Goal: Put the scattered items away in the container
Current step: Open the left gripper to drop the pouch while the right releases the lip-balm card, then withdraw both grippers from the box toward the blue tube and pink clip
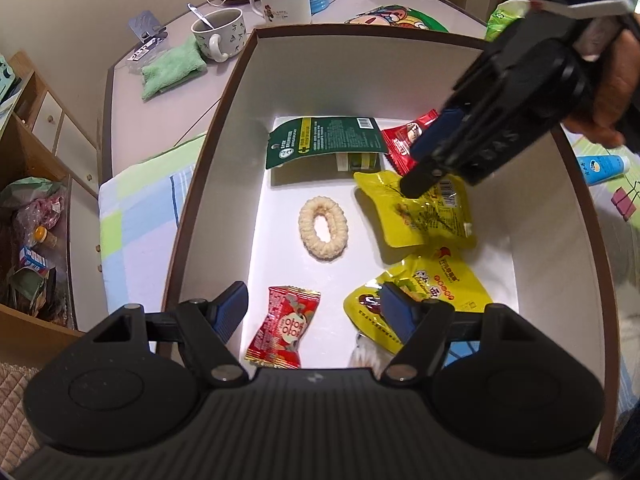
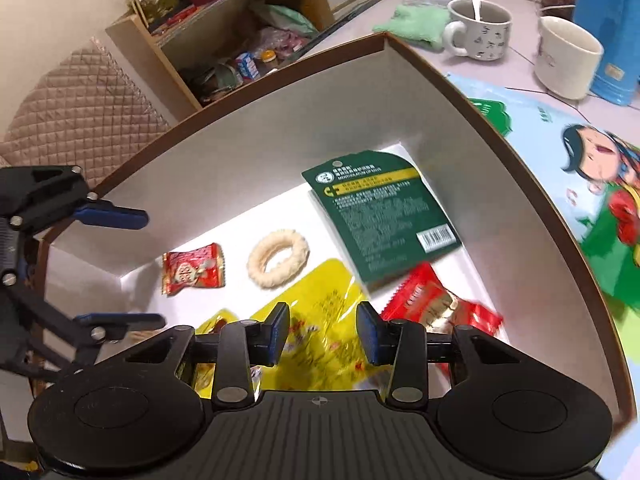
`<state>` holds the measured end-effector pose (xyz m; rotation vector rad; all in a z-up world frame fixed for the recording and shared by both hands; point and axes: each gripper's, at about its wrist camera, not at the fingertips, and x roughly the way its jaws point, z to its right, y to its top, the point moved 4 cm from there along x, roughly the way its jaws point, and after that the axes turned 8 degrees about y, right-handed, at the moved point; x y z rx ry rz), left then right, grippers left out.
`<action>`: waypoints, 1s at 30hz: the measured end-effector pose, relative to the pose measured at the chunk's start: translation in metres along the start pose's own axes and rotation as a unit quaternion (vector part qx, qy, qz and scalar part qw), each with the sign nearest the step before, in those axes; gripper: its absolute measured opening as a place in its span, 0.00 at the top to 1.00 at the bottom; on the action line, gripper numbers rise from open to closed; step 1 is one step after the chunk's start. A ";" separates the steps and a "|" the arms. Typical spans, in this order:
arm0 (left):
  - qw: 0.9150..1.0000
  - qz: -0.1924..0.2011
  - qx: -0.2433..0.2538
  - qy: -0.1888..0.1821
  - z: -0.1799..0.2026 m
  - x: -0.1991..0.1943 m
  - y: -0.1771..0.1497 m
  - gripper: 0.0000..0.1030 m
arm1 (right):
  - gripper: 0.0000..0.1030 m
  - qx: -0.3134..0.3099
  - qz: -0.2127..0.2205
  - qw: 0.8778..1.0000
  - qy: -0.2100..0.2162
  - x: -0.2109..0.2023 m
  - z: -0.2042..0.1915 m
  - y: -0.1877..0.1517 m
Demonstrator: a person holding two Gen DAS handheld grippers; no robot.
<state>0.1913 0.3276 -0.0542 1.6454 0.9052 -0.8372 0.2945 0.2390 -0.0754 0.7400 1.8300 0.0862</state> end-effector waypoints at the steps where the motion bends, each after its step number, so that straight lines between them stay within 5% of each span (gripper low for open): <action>1: 1.000 0.000 -0.005 0.002 0.001 -0.002 0.000 0.30 | 0.46 0.002 0.004 1.000 -0.006 -0.004 -0.003 -0.003; 2: 1.000 0.001 -0.009 0.005 0.002 -0.003 0.000 0.24 | 0.22 0.001 0.013 1.000 -0.017 -0.009 -0.006 -0.007; 3: 1.000 0.001 -0.014 0.007 0.002 -0.005 0.000 0.22 | 0.18 -0.003 0.023 0.999 -0.027 -0.015 -0.010 -0.010; 12: 0.998 0.009 -0.050 0.028 0.011 -0.030 0.000 0.12 | 0.18 -0.001 0.051 0.997 -0.051 -0.046 -0.029 -0.033; 27: 0.995 0.031 -0.062 0.066 0.032 -0.086 -0.016 0.11 | 0.17 -0.028 0.090 0.992 -0.086 -0.081 -0.072 -0.069; 29: 0.995 0.034 -0.065 0.072 0.034 -0.094 -0.018 0.11 | 0.00 -0.035 0.096 0.991 -0.089 -0.087 -0.079 -0.073; 30: 0.994 0.036 -0.065 0.075 0.036 -0.098 -0.019 0.11 | 0.00 -0.038 0.099 0.990 -0.089 -0.089 -0.083 -0.076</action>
